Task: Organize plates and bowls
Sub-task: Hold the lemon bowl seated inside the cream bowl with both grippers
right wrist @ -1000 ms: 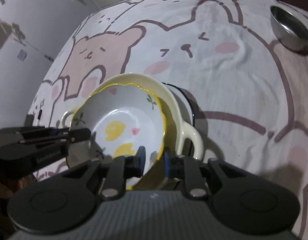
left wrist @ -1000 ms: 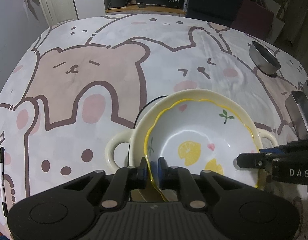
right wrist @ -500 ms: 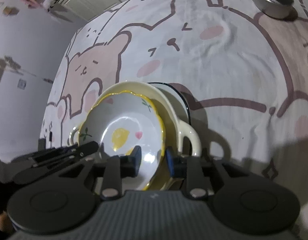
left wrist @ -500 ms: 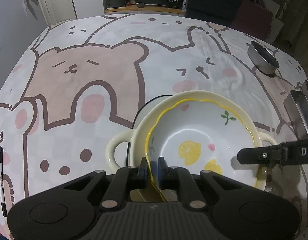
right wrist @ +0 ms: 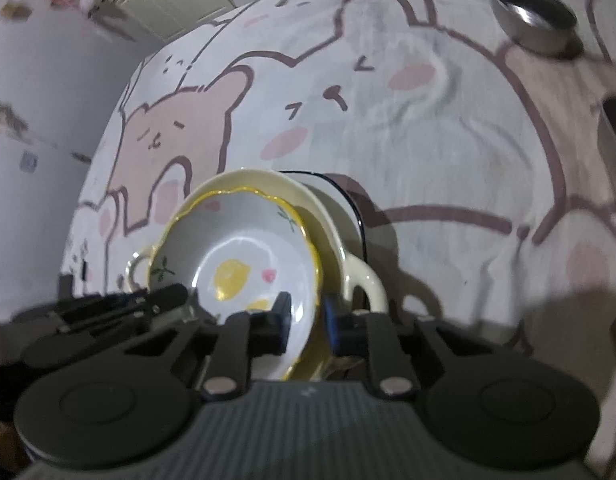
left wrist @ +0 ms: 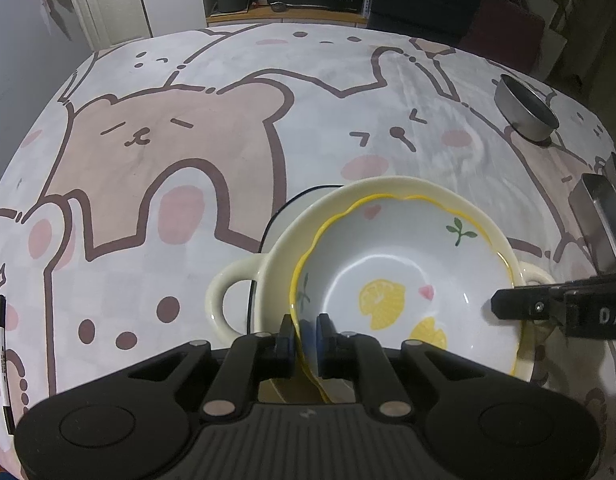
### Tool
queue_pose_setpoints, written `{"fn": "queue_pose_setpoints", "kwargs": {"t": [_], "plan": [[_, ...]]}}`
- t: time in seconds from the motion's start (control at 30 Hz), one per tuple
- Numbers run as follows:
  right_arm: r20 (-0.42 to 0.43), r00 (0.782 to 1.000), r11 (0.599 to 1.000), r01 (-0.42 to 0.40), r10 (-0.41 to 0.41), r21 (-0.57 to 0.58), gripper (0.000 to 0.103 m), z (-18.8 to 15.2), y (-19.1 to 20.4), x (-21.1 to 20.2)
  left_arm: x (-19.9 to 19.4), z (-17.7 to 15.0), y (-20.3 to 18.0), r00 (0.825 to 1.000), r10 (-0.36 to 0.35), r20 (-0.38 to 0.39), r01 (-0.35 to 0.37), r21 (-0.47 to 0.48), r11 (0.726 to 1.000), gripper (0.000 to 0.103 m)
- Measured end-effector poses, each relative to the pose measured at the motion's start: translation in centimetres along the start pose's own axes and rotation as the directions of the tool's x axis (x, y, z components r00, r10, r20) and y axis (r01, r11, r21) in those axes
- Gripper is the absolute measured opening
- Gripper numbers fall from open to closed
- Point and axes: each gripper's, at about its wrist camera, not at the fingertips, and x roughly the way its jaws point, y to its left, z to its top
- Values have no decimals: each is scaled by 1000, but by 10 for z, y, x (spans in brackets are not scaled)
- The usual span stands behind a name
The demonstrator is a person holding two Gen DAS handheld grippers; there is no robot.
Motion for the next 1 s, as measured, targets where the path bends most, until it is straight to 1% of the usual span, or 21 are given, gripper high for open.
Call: {"fn": "queue_pose_setpoints", "kwargs": {"t": [0.03,0.07,0.1,0.13,0.2,0.3,0.87,1.0], "plan": [[11,1000,999,25,-25,-37,16,-2,5,0,0,0,0,1000,0,-1,0,-2,1000,11],[19,999,997,50,-49,-62,9,-3,8,0,0,0,1,1000,-2,-3,2,-5,1000,11],[27,997,994,73,-71,-77,8,-4,10,1,0,1,2,1000,-5,-6,5,-9,1000,11],[30,997,994,70,-68,-80,6,-4,10,0,0,1,2,1000,-7,-8,7,-12,1000,11],[31,997,995,66,-64,-79,6,-5,9,-1,0,1,3,1000,-10,-11,10,-17,1000,11],[38,997,995,65,-63,-82,6,-5,8,-4,-4,3,5,1000,-16,9,16,-26,1000,11],[36,997,993,71,-67,-98,6,-7,11,-4,-7,1,6,1000,-22,-4,22,-24,999,11],[39,996,990,80,-76,-118,8,-8,13,-4,-10,-1,7,1000,-21,2,21,-31,999,13]]}}
